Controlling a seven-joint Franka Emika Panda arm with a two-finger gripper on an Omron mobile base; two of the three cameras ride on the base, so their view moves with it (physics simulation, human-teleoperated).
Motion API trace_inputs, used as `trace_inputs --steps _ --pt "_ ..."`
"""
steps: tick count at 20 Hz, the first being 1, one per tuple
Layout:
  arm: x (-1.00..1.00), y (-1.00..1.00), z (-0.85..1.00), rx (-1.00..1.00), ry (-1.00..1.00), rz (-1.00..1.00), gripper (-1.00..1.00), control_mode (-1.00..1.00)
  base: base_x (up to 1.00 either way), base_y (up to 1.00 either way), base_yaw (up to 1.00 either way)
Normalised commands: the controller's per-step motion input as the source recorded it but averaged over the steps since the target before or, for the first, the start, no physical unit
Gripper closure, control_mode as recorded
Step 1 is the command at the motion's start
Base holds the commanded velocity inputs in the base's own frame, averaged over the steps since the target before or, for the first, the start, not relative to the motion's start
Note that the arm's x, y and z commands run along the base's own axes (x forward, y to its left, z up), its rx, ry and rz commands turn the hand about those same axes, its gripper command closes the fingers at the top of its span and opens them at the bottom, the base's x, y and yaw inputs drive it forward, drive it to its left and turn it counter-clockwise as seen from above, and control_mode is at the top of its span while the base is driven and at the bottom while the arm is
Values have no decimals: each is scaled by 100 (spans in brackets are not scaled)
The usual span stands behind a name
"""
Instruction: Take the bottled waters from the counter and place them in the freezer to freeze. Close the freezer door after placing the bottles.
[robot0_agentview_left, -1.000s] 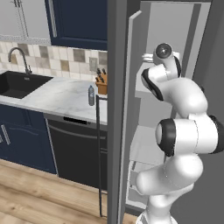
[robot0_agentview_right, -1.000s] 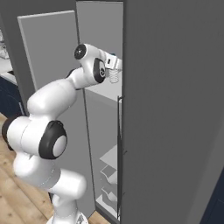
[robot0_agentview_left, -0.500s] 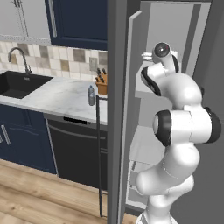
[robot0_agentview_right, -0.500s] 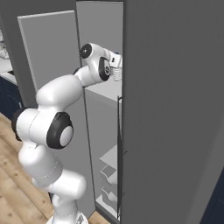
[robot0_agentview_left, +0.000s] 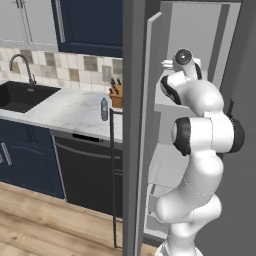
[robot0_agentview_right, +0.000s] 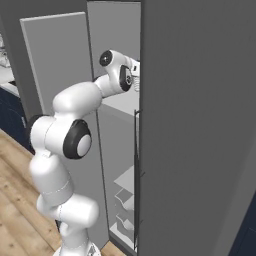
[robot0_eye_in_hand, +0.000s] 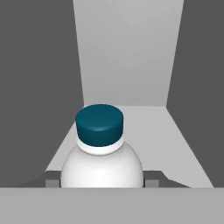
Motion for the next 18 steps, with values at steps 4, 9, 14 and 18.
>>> trace_inputs --steps 4,9,14,18 --pt "25 0 -22 0 5 0 100 -100 0 0 0" --pt "13 0 -26 0 8 0 100 -100 0 0 0" --pt "1 0 -5 0 0 0 100 -100 0 0 0" --pt "4 -1 -3 0 0 0 100 -100 0 0 0"
